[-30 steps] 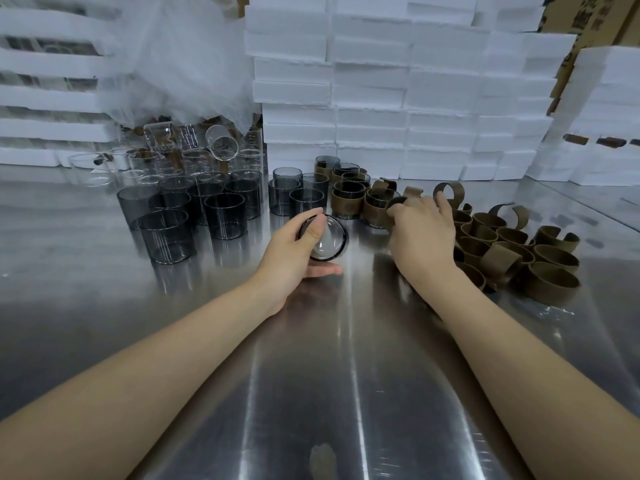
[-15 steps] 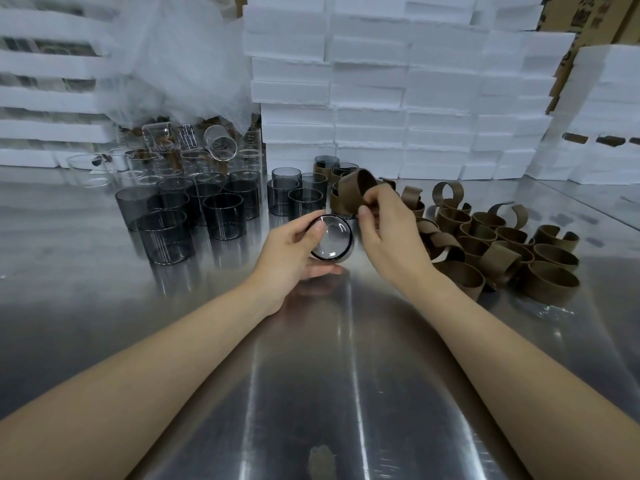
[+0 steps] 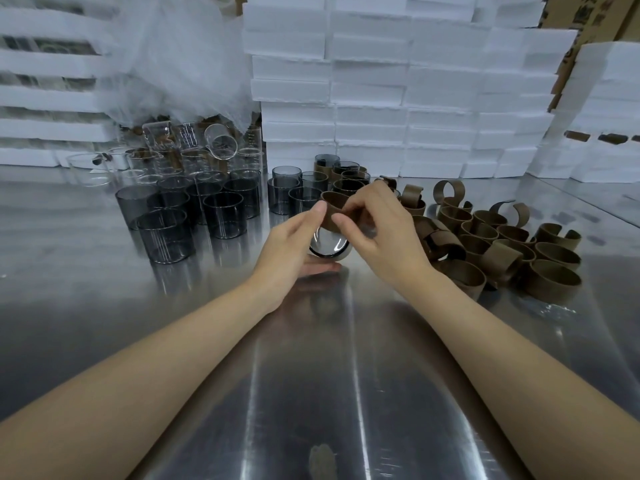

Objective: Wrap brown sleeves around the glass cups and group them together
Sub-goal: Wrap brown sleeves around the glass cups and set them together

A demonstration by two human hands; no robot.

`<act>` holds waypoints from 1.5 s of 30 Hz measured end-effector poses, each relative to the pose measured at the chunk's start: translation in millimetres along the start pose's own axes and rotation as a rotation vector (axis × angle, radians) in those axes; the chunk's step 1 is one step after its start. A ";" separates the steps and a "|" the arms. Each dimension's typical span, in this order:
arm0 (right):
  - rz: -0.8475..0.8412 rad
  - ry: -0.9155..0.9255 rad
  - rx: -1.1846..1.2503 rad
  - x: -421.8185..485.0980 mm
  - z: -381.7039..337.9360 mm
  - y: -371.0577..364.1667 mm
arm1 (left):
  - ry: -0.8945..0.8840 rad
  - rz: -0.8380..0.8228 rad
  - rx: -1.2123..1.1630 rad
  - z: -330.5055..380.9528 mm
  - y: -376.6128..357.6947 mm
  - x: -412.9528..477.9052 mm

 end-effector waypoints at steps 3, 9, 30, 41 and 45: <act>0.021 0.035 0.038 -0.3 -5.8 2.5 | -0.024 0.008 0.041 2.5 -0.3 -0.3; 0.163 -0.213 0.322 -1.3 9.9 13.9 | -0.053 0.024 0.057 5.2 1.3 2.2; 0.007 -0.371 0.110 -5.5 25.3 -10.4 | -0.190 0.050 0.359 6.5 10.0 11.1; -0.034 -0.275 -0.024 1.0 12.5 -7.4 | -0.253 -0.030 0.353 14.3 -0.7 13.1; -0.029 -0.260 -0.057 2.4 11.1 -6.9 | -0.231 -0.013 0.337 12.2 1.3 15.3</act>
Point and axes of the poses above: each hand's wrist, its own x-axis towards the middle knuckle, its own y-axis out of the back of the hand, z = x × y, the point moved 10 cm from there along x, towards the middle knuckle, and after that the axes turned 2 degrees about z, right-handed, at the moved point
